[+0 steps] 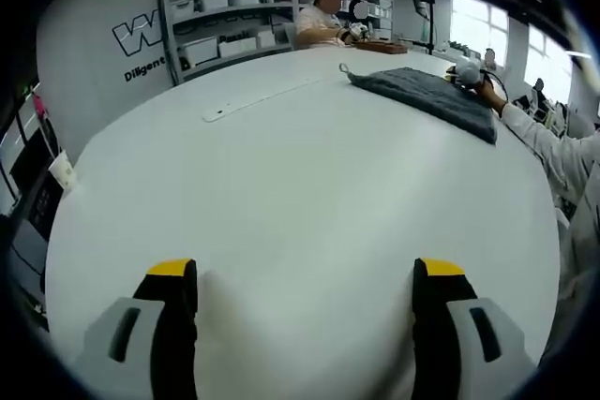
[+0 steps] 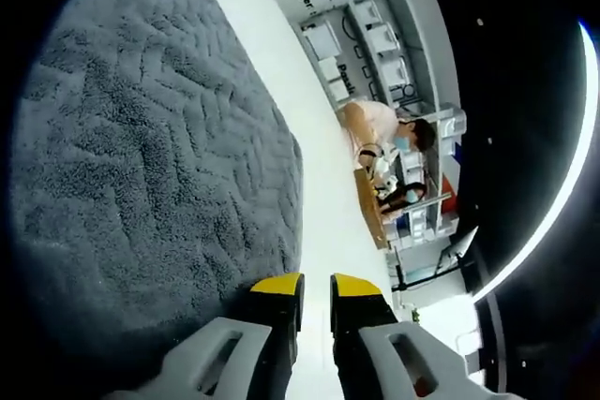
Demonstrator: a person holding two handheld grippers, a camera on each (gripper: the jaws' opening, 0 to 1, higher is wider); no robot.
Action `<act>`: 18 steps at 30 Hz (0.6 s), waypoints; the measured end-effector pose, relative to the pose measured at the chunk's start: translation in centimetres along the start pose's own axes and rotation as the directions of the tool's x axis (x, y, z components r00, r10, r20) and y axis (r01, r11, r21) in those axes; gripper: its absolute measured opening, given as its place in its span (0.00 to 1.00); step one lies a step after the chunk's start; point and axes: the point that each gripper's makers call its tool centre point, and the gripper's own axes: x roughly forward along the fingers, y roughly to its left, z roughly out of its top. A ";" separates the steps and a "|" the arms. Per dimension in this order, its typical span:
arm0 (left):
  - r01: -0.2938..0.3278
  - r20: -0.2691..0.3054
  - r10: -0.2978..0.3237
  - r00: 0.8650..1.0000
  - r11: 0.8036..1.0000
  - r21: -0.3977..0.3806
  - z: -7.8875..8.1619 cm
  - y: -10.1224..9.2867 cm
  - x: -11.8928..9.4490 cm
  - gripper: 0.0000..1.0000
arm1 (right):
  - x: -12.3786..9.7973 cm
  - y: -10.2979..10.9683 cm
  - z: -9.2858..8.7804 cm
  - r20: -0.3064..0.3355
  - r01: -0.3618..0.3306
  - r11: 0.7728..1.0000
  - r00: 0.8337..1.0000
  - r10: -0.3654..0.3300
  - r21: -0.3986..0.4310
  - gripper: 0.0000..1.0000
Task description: Open the folded towel by lifting each exposed corner and separating the folded layers until the towel lies flat within the target outline without major curled edges
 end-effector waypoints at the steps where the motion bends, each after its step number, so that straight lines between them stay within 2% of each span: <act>1: 0.000 -0.001 0.000 1.000 1.000 0.000 0.0 0.0 0.0 0.93 | -0.2 -0.2 -0.2 -0.004 0.005 1.000 1.000 -0.005 0.030 0.16; 6: -0.001 -0.001 0.001 1.000 1.000 -0.004 -0.1 0.1 -0.1 0.93 | -0.8 -1.5 -1.1 -0.041 0.049 0.995 0.998 -0.046 0.084 0.31; 9: 0.001 -0.004 -0.001 1.000 1.000 -0.005 -0.2 0.0 0.0 0.93 | -1.4 -1.9 -1.6 -0.062 0.068 0.990 0.996 -0.061 0.120 0.46; 12: -0.003 0.001 0.003 1.000 1.000 -0.008 -0.1 0.1 0.0 0.93 | -2.0 -1.9 -2.6 -0.108 0.075 0.981 0.993 -0.057 0.177 0.57; 18: 0.005 -0.004 -0.005 1.000 1.000 -0.011 -0.2 0.1 -0.1 0.94 | -2.8 -2.0 -2.5 -0.096 0.073 0.971 0.994 -0.052 0.226 0.64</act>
